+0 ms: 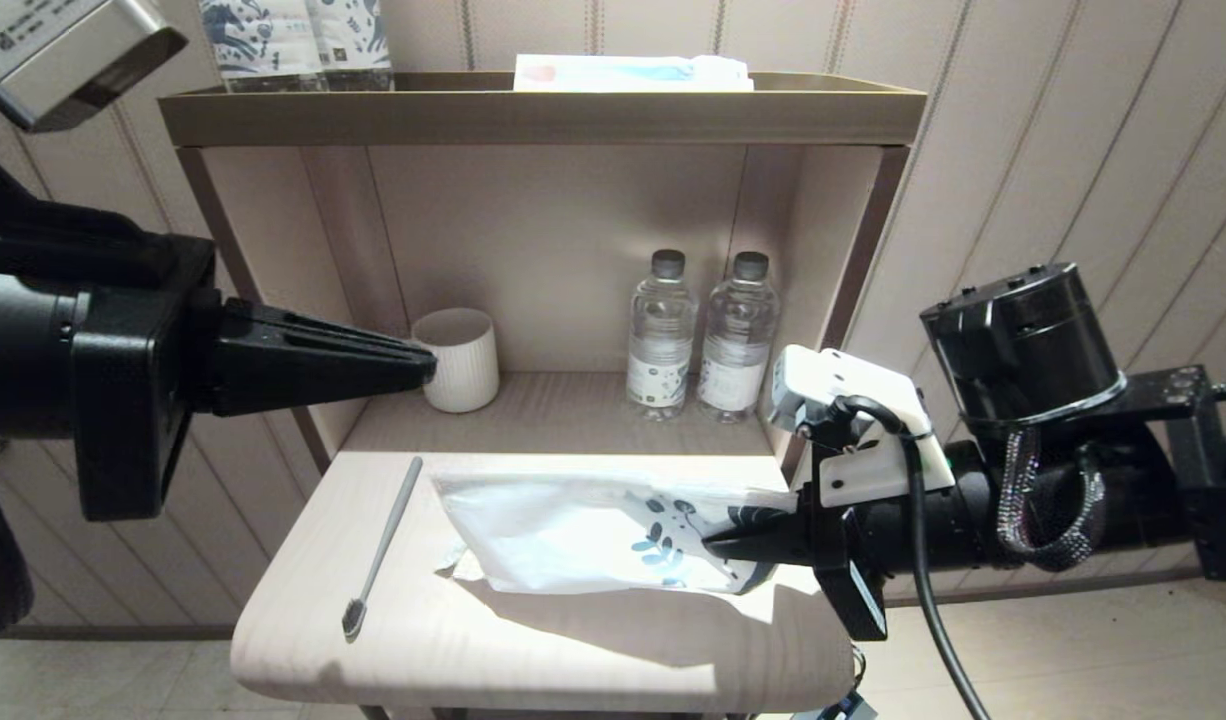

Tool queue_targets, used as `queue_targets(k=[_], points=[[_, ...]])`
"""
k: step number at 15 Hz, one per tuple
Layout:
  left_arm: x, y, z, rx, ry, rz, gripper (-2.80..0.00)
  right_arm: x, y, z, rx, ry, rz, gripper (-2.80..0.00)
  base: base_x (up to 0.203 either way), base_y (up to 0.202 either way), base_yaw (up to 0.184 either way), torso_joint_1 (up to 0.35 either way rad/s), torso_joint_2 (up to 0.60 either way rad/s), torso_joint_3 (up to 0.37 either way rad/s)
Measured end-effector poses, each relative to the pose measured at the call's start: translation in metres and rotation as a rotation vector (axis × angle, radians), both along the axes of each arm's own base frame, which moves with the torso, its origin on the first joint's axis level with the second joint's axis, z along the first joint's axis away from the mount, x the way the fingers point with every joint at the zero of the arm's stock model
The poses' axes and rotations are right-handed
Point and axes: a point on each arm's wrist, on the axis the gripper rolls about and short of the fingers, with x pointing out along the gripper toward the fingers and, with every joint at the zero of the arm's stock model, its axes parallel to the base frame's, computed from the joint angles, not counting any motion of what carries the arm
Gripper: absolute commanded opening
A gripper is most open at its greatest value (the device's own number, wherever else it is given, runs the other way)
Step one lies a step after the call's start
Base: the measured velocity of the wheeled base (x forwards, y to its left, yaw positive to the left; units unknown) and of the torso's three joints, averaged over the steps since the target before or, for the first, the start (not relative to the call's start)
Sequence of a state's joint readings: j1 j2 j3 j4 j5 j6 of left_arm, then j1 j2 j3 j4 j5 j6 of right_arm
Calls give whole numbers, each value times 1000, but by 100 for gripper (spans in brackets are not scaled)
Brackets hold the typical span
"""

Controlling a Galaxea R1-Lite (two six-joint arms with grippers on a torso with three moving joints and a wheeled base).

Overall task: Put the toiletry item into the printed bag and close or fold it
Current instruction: Open the storage bag

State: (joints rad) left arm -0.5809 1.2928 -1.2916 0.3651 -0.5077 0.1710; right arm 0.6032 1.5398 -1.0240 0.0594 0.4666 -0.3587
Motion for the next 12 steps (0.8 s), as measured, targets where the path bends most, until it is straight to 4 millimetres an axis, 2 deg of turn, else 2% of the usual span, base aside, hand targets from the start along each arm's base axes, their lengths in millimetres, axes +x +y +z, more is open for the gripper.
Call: queue_targets(k=[6,12], points=[[4,-27,7,-91,85,-377,-280,0,1,3,4,-15,6,-280,0,0,0,0,0,0],[23,-54,-12,-21,166,-420,-280,0,1,8,13,-31,12,-280,0,0,0,0,0,0]])
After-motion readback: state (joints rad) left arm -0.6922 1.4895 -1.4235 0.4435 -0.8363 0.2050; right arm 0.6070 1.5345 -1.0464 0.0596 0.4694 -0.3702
